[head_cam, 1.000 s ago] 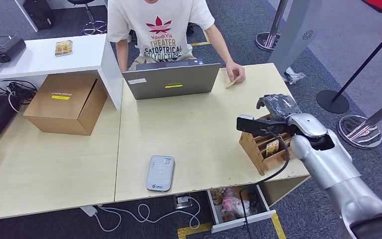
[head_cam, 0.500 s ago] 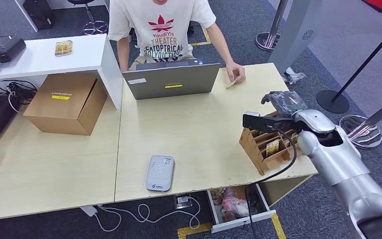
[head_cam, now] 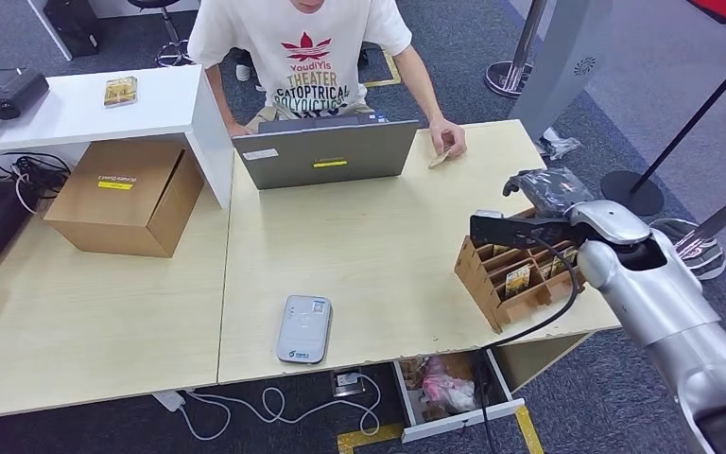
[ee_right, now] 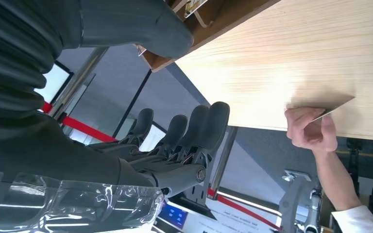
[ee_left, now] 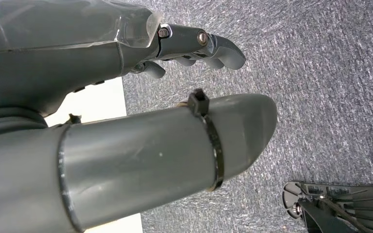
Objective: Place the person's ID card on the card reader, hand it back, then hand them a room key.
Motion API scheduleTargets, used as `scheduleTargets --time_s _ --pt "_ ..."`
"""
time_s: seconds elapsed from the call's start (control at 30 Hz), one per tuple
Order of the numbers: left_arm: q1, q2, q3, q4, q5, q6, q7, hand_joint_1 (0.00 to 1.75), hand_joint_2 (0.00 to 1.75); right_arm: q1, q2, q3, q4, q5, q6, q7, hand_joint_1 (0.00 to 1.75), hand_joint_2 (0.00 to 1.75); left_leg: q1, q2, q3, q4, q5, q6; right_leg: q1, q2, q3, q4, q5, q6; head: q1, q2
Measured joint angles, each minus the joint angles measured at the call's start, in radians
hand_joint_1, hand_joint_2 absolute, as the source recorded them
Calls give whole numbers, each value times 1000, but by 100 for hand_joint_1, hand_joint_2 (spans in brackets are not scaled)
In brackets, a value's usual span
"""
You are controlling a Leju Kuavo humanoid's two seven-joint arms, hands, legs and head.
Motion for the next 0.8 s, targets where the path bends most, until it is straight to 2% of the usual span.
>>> scheduleTargets --time_s 0.1,0.2,0.5,0.8 --pt "0 0 0 0 1 0 0 0 0 -9 -2 13 3 -12 0 -2 89 175 0 0 0 0 0 0 0 0 0 0 0 0 0 0" --pt "0 0 0 0 4 1 1 0 0 -22 -2 30 10 -24 -1 -2 82 175 0 0 0 0 0 0 0 0 0 0 0 0 0 0" --pt "0 0 1 0 6 1 3 0 0 -31 6 77 29 -44 -4 -1 82 175 0 0 0 0 0 0 0 0 0 0 0 0 0 0" --pt "0 0 1 0 6 1 3 0 0 5 17 88 29 -59 -22 23 78 175 0 0 0 0 0 0 0 0 0 0 0 0 0 0"
